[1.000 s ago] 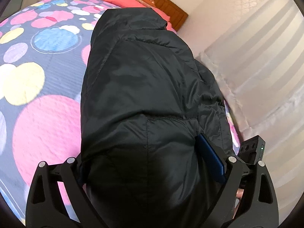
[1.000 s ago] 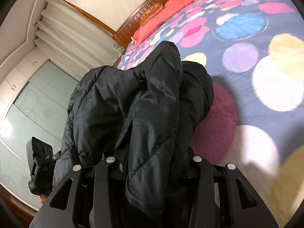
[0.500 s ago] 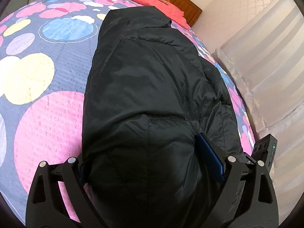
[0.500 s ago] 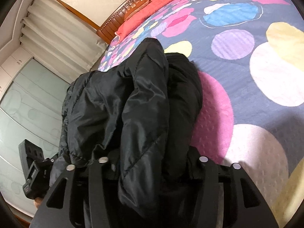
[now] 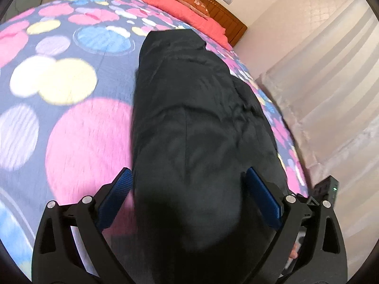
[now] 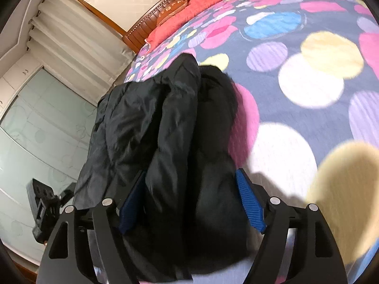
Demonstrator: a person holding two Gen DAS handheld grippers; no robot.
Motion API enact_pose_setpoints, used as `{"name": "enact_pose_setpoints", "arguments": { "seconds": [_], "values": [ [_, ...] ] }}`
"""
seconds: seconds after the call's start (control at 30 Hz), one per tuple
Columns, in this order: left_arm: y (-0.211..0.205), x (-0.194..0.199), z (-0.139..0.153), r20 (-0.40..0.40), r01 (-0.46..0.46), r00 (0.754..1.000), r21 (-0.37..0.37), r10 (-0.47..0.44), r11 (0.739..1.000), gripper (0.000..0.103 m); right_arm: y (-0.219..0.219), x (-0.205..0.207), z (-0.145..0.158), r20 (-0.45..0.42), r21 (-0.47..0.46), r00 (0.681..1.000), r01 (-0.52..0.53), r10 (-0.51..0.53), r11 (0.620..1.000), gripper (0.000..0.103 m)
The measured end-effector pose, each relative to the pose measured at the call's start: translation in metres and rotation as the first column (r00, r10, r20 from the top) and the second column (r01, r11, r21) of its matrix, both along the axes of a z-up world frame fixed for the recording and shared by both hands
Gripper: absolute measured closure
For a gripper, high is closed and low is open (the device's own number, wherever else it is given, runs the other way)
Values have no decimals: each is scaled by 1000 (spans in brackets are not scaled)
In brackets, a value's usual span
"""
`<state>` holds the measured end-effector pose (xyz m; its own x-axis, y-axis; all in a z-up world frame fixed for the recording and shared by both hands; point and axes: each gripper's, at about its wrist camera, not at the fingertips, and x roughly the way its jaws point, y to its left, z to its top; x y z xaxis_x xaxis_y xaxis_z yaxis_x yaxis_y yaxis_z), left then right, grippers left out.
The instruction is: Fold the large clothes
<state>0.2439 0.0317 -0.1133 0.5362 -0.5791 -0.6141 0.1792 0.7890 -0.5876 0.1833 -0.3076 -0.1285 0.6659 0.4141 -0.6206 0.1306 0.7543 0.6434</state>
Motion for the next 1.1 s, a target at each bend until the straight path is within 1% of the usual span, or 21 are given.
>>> {"name": "enact_pose_setpoints", "arguments": {
  "seconds": [0.07, 0.2, 0.3, 0.33, 0.37, 0.4, 0.43, 0.47, 0.53, 0.57, 0.67, 0.73, 0.87, 0.97, 1.1],
  "values": [
    [3, -12, -9, -19, 8, 1000, -28, -8, 1000, 4, 0, -3, -4, -3, 6, 1000, 6, -6, 1000, 24],
    [1, -21, -21, -40, -13, 999, -50, 11, 999, 2, 1, -6, -25, -48, 108, 999, 28, -23, 994, 23],
    [2, -15, -29, -93, -21, 996, -133, 8, 991, 2, 7, -3, -24, -38, 95, 999, 19, -15, 995, 23],
    [2, -13, -34, -111, -22, 994, -160, 4, 987, 2, 7, -2, -24, -39, 100, 999, 15, -11, 995, 27],
    [1, -13, -35, -116, -25, 993, -166, 5, 986, 2, 7, -2, -24, -41, 114, 999, 12, -8, 993, 38],
    [1, -15, -37, -113, -24, 994, -164, 5, 986, 5, 7, -2, -25, -47, 121, 999, 17, -11, 992, 44],
    [-1, -17, -34, -101, -20, 995, -146, 5, 989, 11, 7, -4, -24, -45, 121, 999, 19, -13, 992, 53],
    [-2, -19, -31, -91, -14, 996, -130, 2, 991, 15, 8, -6, -21, -34, 115, 999, 14, -10, 993, 61],
    [-2, -26, -22, -71, 2, 997, -102, -9, 995, 25, 12, -11, -12, -20, 107, 1000, 8, -6, 994, 67],
    [-1, -27, -19, -72, 2, 997, -100, -9, 995, 26, 14, -15, -8, -16, 116, 1000, 7, -5, 993, 69],
    [2, -31, -15, -78, 8, 997, -94, -15, 996, 29, 14, -26, -5, -9, 132, 1000, -2, 4, 991, 70],
    [3, -36, -19, -76, 18, 997, -80, -24, 997, 29, 15, -33, -10, -10, 149, 1000, -7, 9, 989, 70],
    [4, -37, -23, -51, 22, 998, -64, -26, 998, 28, 9, -34, -22, -4, 171, 1000, -6, 6, 985, 70],
    [6, -32, -21, -52, 19, 998, -59, -22, 998, 28, 8, -32, -23, -1, 157, 1000, -9, 10, 988, 70],
    [4, -32, -19, -51, 18, 998, -60, -21, 998, 27, 8, -33, -24, 7, 161, 1000, -13, 12, 987, 65]
  ]
}}
